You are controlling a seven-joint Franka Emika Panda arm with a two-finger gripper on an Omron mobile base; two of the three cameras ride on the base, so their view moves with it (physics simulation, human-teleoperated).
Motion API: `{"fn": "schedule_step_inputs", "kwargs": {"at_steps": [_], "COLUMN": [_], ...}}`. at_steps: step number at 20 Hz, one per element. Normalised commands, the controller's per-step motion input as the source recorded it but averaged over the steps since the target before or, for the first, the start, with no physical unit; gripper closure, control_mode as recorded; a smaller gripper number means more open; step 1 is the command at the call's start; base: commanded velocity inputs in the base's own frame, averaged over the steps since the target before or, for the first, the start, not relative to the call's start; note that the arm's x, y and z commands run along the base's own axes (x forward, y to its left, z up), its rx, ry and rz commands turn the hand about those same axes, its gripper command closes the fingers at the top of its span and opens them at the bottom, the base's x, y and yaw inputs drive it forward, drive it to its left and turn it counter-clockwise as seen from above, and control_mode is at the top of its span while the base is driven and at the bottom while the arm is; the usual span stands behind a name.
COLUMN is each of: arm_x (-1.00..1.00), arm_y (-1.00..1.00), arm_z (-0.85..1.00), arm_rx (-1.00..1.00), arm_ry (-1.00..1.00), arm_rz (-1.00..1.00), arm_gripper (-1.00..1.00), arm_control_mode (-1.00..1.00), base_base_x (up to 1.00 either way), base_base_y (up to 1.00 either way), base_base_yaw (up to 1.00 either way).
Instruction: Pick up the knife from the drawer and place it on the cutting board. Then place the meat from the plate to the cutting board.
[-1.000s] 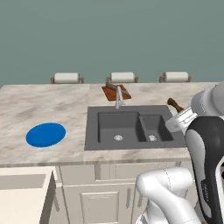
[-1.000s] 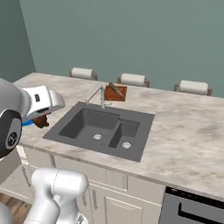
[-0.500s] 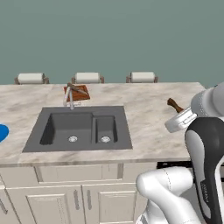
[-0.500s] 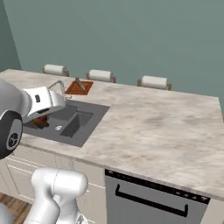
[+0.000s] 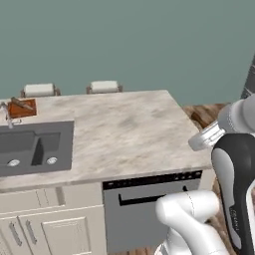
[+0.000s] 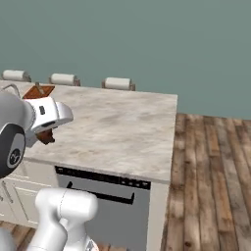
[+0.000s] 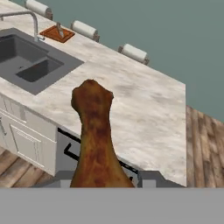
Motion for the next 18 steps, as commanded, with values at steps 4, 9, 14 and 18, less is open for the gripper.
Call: {"fn": "schedule_step_inputs", "kwargs": {"at_steps": [4,9,14,18], "arm_x": [0.00,0.00,0.00,0.00], "arm_y": [0.00,0.00,0.00,0.00], "arm_z": [0.00,0.00,0.00,0.00], "arm_rx": [0.00,0.00,0.00,0.00], "arm_ry": [0.00,0.00,0.00,0.00], "arm_rz": [0.00,0.00,0.00,0.00], "arm_gripper": [1.00,1.00,1.00,1.00], "arm_control_mode": [1.00,1.00,1.00,1.00], "base_base_x": [0.26,0.43,0.42,0.41], "base_base_y": [-1.00,-1.00,-1.00,-1.00], "base_base_yaw": [-0.06,0.08,0.26,0.40]}}
